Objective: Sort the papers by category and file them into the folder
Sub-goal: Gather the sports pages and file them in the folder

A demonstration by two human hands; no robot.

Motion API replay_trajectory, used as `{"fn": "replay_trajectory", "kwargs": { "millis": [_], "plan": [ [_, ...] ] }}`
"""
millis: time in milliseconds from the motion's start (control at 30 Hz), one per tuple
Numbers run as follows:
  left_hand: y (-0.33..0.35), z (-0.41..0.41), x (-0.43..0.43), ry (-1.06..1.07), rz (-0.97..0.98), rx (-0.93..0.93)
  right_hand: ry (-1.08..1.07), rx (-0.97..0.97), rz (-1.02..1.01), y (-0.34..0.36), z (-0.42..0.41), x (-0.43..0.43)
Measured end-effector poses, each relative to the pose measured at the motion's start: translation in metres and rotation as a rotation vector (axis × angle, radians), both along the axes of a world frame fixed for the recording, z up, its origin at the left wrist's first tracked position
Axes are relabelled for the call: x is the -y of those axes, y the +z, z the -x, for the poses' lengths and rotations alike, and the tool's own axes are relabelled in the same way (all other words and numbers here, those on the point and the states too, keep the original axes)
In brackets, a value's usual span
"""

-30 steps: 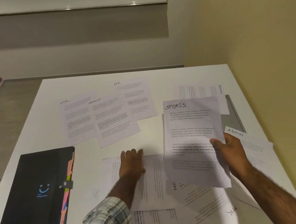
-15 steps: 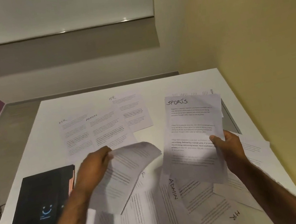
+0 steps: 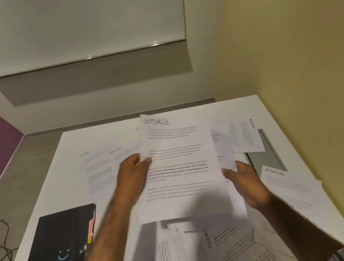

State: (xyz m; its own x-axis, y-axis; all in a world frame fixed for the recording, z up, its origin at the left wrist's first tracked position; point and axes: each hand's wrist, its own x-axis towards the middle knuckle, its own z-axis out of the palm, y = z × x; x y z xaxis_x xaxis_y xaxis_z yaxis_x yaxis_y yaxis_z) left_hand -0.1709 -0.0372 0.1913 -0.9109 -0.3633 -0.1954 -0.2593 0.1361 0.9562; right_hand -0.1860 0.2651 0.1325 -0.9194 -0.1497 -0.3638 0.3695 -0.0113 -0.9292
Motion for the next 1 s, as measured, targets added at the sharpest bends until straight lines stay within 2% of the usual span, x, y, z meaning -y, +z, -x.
{"fn": "replay_trajectory", "kwargs": {
  "millis": [133,300,433,533,667,800,900,1000],
  "plan": [
    [-0.009,0.001,-0.039,-0.001,0.105,0.041,0.107,-0.005,0.077,0.027,-0.001,0.002],
    [-0.023,-0.006,-0.050,0.004,0.201,0.031,0.144,0.008,0.146,0.041,-0.002,-0.006],
    [-0.019,-0.017,-0.045,-0.129,0.020,0.088,0.172,-0.003,0.140,0.039,-0.002,-0.010],
    [-0.021,-0.024,-0.040,-0.228,0.044,0.129,0.193,-0.001,0.132,0.036,-0.002,-0.008],
    [-0.022,-0.028,-0.038,-0.118,0.030,0.126,0.148,0.057,0.080,0.036,-0.002,-0.001],
    [-0.017,-0.031,-0.038,-0.081,0.068,0.120,0.019,0.198,0.163,0.042,0.000,0.006],
    [-0.013,-0.035,-0.036,-0.077,0.063,0.131,0.122,0.194,0.155,0.039,0.005,0.006],
    [-0.007,-0.040,-0.033,-0.083,0.016,0.131,0.175,0.101,0.030,0.030,0.014,0.006]
  ]
}}
